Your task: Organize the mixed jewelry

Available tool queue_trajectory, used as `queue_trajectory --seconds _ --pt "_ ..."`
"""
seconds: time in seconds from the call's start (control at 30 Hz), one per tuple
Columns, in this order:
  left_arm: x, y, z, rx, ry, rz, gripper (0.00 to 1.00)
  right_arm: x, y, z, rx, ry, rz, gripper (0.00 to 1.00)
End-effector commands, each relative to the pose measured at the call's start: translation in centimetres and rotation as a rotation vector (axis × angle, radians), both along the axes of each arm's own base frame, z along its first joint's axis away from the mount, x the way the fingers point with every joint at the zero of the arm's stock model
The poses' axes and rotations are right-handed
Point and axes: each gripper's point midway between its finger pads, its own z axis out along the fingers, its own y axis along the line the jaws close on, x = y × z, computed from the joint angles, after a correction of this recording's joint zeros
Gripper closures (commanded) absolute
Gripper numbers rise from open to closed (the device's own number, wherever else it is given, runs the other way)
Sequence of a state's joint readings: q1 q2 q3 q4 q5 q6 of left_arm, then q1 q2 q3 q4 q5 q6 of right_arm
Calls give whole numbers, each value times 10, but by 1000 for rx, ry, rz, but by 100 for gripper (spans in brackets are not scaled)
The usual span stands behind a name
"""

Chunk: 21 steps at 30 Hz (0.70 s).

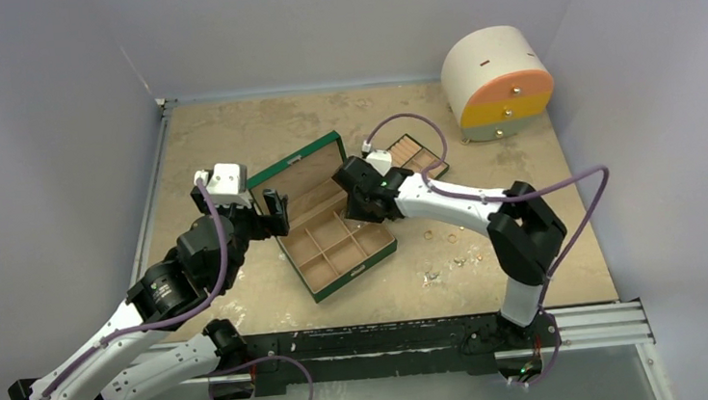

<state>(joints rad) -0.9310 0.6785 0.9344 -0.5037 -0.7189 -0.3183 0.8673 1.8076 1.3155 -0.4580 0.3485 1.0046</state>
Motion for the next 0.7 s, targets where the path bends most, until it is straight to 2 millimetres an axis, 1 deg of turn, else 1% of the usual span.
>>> queue_trajectory --seconds 0.0,0.1,0.13,0.23,0.37,0.53,0.6,0.67 --pt "2 0 5 -9 -18 10 8 1 -4 43 55 -81 44 56" --pt "2 0 5 -8 -18 10 8 -9 -9 55 78 -94 82 56" --pt "2 0 5 -8 -18 10 8 -13 -13 62 91 -106 96 56" --pt "3 -1 4 -7 -16 8 8 -27 -26 73 100 -124 130 55" --pt "3 -2 3 -3 -14 10 8 -37 -54 84 56 -182 142 55" --pt "4 -2 2 1 -11 9 8 -49 -93 92 -47 -231 148 54" --pt "4 -3 1 3 -10 9 8 -52 -108 97 -86 -260 151 53" --pt "4 -3 1 4 -9 10 8 -51 -122 101 -143 -300 160 52"
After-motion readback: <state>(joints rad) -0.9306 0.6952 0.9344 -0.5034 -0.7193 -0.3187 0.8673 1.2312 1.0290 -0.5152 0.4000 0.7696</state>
